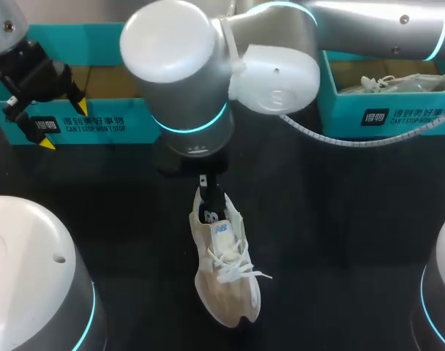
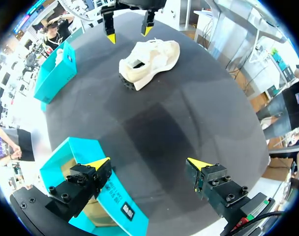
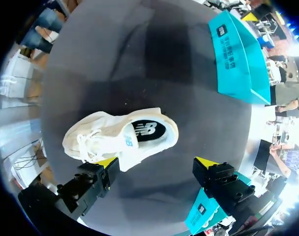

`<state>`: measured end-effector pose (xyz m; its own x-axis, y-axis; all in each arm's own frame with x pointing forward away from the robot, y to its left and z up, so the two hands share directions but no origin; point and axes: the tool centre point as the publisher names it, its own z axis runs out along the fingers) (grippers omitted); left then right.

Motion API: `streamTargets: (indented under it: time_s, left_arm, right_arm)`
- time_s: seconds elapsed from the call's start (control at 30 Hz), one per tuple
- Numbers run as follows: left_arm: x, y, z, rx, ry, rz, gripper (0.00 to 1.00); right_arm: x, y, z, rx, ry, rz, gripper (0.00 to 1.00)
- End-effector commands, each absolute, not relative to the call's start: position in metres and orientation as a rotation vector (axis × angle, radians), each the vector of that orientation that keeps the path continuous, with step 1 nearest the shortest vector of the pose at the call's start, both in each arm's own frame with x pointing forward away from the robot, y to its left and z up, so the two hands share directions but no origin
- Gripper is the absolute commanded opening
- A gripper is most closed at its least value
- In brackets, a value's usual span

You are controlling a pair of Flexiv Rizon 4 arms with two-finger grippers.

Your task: Take the shoe out of the shoebox, open the shoe tongue, remove and reinsert the insole, then place the shoe into the shoebox

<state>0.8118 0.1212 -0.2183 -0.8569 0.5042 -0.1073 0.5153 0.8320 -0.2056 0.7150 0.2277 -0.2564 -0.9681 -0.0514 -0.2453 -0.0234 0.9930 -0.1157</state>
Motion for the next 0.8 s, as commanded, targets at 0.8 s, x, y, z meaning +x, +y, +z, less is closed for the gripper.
streamTargets:
  time_s: [0.8]
  left_arm:
    - [0.811,0.122,-0.218,0.825,2.96,-0.35,1.0]
  right_arm:
    - [0.768,0.252,-0.326,-0.175,2.981,-0.049,1.0]
